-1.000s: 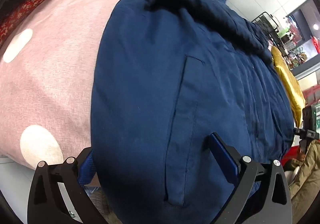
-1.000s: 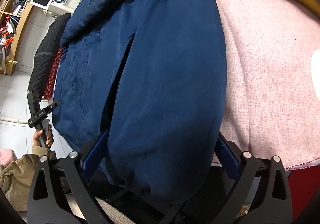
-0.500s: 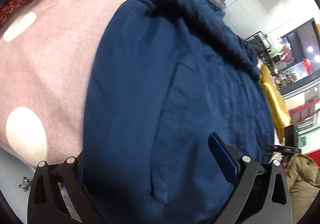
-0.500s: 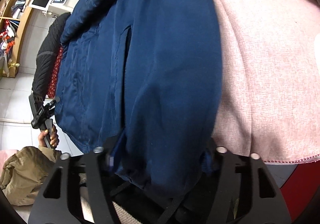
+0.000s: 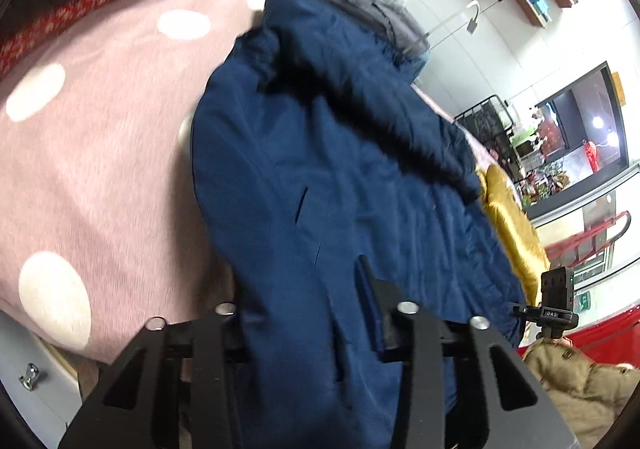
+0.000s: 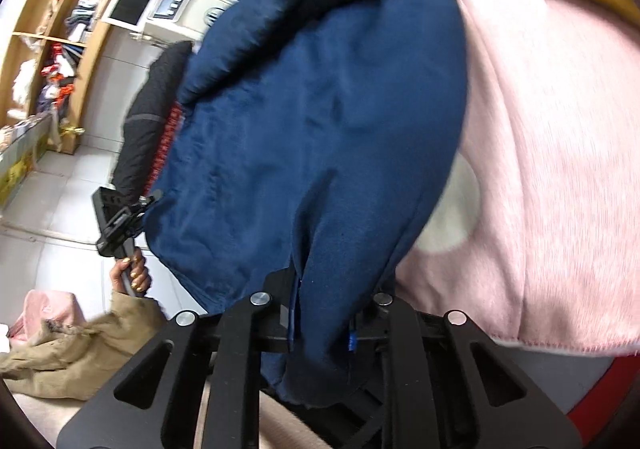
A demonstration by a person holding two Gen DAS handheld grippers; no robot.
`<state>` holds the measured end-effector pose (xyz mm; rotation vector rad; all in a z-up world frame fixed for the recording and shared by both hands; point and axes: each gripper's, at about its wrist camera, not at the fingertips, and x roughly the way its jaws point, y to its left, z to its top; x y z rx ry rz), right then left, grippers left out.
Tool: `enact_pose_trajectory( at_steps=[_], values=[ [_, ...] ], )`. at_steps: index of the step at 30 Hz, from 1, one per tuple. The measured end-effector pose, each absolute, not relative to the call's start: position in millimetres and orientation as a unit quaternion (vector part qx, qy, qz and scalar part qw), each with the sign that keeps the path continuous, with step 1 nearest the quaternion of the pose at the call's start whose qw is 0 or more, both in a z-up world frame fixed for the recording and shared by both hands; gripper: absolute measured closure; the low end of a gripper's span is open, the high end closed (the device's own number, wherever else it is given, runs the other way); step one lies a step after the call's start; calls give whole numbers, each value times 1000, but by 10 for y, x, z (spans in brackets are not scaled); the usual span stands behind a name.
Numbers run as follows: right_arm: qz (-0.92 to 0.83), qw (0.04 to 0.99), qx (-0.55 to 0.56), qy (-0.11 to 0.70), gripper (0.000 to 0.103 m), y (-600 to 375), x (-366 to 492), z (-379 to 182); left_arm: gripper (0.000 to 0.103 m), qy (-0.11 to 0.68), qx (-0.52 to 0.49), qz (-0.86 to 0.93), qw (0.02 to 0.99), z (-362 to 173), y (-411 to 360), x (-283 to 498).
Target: Fold large clothes
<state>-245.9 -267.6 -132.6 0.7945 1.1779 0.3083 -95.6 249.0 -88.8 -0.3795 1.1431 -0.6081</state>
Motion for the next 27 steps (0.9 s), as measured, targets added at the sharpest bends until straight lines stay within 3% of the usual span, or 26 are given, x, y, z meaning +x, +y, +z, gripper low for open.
enact_pose_trajectory(
  at_steps=[10,17,27],
  values=[
    [155,787,360,477,89,-3097,-1790,-771,82,478,-143,-318,806,-281,2118,-437],
    [148,782,409,446,90,-3668,-1082,-486,84,474,-121,-325,809,41,1700,611],
    [86,718,493,484,90,-4470,399,-654,84,553,-68,-274,784,-93,1097,2278]
  ],
)
